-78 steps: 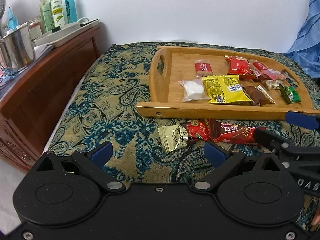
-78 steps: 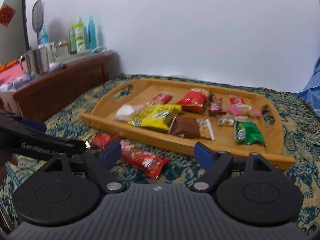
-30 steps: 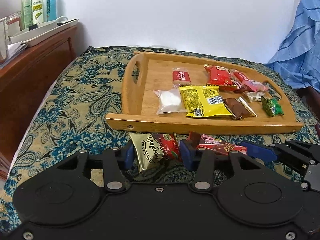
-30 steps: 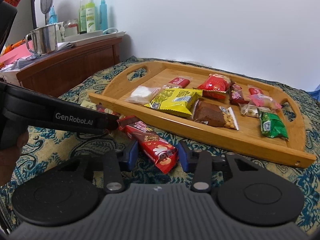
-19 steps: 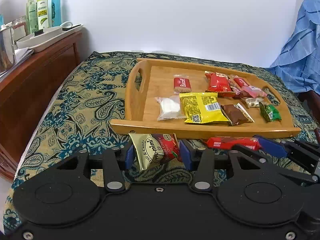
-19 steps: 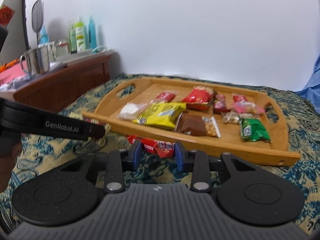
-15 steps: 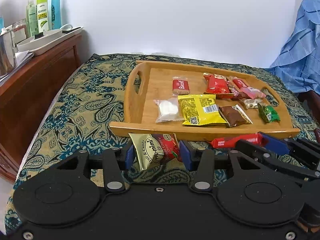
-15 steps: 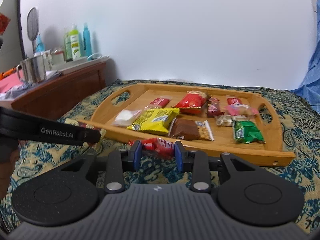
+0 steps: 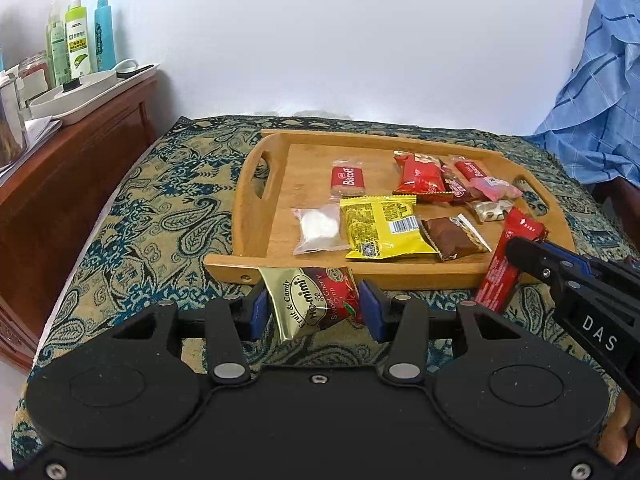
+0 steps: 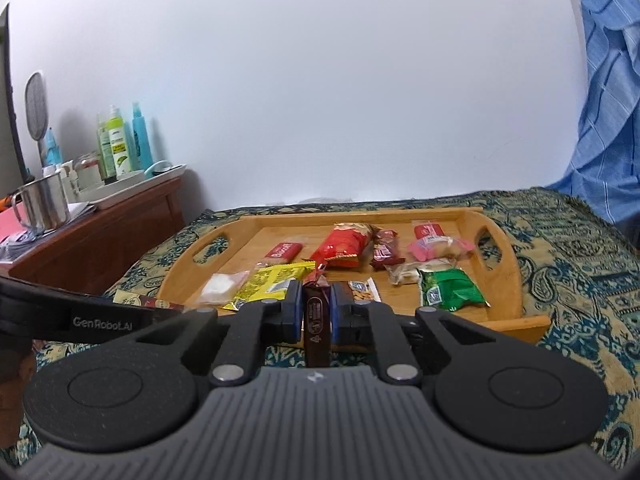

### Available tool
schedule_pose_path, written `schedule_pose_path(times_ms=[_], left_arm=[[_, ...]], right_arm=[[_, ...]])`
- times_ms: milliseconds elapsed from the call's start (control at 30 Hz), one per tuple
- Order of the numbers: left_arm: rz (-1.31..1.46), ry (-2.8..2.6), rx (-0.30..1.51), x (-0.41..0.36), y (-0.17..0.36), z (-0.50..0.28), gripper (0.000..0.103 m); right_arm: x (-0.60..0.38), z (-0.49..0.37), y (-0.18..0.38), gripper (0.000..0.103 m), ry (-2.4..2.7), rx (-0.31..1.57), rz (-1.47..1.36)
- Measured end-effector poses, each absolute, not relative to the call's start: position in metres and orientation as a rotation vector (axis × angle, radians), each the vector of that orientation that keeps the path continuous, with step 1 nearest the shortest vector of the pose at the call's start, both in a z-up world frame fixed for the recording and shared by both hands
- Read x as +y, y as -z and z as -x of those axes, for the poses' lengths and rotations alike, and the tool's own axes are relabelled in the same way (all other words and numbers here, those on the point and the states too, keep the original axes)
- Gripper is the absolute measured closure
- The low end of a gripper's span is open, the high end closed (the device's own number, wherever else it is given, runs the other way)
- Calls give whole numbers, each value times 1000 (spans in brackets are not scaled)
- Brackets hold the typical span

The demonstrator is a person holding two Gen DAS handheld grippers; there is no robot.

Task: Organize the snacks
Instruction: 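Grasp the gold candy with the left gripper while the right grasps the dark chocolate bar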

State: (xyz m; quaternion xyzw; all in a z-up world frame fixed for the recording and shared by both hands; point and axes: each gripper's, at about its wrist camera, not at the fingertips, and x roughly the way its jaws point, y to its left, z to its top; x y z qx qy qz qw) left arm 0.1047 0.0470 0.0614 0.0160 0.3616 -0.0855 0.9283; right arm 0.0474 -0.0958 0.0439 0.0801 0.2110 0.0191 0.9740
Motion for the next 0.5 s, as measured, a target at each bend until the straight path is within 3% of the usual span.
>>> schedule_pose_path(times_ms=[500], left_arm=[[-39,196,747,41,-57,-108,59]], right_arm=[[-93,-59,-33,84,-32,516,-165]])
